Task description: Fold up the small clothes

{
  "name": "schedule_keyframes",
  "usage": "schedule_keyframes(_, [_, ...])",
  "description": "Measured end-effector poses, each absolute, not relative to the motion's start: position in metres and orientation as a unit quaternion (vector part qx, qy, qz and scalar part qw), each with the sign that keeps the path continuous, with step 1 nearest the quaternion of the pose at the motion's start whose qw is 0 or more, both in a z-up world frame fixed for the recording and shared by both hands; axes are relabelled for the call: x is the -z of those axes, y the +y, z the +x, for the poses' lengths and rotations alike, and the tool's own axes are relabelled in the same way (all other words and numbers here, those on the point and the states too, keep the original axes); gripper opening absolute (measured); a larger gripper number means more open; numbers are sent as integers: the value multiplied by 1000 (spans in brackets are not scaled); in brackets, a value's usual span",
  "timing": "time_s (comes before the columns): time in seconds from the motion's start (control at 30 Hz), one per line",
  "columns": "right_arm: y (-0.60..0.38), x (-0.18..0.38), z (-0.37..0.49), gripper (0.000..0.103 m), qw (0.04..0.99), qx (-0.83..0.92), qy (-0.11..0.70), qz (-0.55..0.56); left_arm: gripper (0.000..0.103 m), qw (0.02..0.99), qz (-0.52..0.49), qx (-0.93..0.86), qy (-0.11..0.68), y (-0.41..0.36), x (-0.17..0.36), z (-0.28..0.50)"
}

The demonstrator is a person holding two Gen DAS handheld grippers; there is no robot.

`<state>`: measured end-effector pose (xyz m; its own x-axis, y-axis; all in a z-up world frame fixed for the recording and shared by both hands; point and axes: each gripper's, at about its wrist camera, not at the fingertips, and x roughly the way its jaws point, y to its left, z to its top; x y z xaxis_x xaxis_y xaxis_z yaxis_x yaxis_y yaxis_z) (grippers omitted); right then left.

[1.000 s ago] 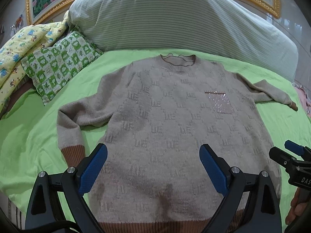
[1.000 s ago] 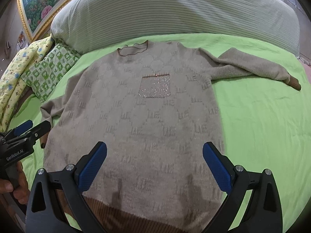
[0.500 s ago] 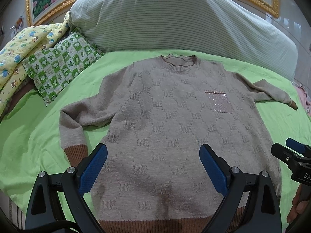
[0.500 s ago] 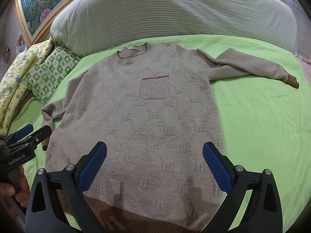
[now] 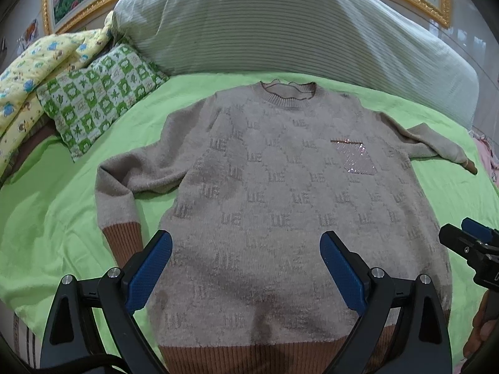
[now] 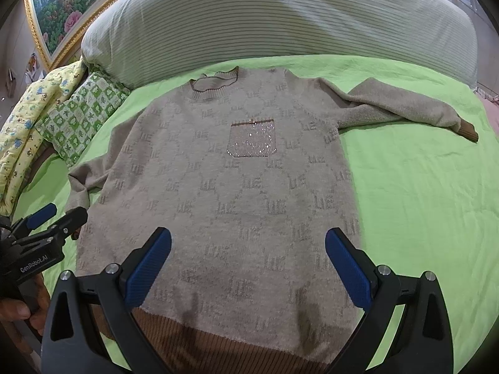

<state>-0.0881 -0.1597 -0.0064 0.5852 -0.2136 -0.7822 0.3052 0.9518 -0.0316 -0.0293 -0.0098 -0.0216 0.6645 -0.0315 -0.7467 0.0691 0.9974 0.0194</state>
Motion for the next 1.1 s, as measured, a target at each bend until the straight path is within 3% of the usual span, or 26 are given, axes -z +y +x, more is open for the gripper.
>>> schedule_keyframes(0.63, [-250,-1,-83,99,873,192,441,84,96,896,4,14,444,-29,36,28])
schedule_keyframes(0.97, [-394,-36,-105,99,852,317,387,157,96,889,23,23,457,-62,41,73])
schedule_keyframes(1.1, [-457,-50,-114,90,837,375,358,174,96,887,36,21,461,-71,44,88])
